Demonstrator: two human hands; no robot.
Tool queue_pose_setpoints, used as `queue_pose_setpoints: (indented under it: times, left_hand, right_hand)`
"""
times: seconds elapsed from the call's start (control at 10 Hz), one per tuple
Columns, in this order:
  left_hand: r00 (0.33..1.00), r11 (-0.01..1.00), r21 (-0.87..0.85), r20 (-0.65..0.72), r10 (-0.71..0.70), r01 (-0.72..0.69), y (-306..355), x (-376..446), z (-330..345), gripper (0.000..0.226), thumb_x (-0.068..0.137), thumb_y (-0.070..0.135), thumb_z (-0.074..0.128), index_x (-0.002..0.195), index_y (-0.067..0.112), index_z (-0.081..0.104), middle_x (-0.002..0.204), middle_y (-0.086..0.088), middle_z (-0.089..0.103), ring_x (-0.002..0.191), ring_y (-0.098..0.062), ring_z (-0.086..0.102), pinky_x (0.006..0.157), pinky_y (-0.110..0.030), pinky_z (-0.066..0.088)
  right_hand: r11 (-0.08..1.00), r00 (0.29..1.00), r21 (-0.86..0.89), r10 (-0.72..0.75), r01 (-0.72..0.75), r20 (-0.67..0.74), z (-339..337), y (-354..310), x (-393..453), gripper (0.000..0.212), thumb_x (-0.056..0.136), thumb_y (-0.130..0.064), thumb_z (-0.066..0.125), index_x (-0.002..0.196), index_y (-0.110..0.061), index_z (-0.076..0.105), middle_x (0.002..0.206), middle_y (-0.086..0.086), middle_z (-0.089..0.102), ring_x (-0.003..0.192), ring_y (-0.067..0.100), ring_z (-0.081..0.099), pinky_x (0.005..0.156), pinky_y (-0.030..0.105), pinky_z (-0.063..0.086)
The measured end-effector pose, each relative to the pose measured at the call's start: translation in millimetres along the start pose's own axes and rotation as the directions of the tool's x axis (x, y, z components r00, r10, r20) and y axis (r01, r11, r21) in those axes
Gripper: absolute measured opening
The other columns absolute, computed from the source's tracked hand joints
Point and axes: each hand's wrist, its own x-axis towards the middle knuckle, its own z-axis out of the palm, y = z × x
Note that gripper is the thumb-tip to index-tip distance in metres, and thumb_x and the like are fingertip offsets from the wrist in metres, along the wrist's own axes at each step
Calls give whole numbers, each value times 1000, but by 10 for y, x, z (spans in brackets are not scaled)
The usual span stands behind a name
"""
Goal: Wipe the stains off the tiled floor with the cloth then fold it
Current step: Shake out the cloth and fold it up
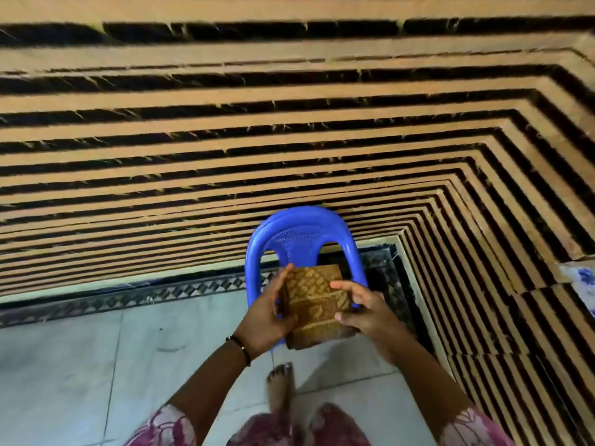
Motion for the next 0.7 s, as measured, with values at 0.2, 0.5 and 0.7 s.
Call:
queue_pose_setpoints:
  times: [0.2,0.5,0.7]
  left_hand:
    - [983,983,-43,-21,-182,181,-879,830,409,77,72,6,66,141,15,34,130,26,51,113,5,52,100,-31,46]
    - [926,923,81,-74,-370,375,-2730,1636,1015,65,77,-1,69,131,24,46,100,51,50,89,23,52,78,-5,46]
    - [877,892,-15,-176,-447,452,-3309,1883,1261,62,78,-22,54,117,25,42,104,3,54,76,16,58,67,-7,47]
  right_hand:
    - [990,989,-24,137,-135,61,-362,806,1040,54,71,22,60,105,-21,61,102,12,64,88,19,61,73,29,52]
    - [962,966,-152,241,-225,96,-559,2430,2275,55,71,23,59,106,-19,58,100,12,61,87,18,58,75,34,50]
    - [956,948,-115,285,-270,142,-520,3142,2711,48,77,23,54,112,-9,54,106,13,58,88,7,58,81,30,50]
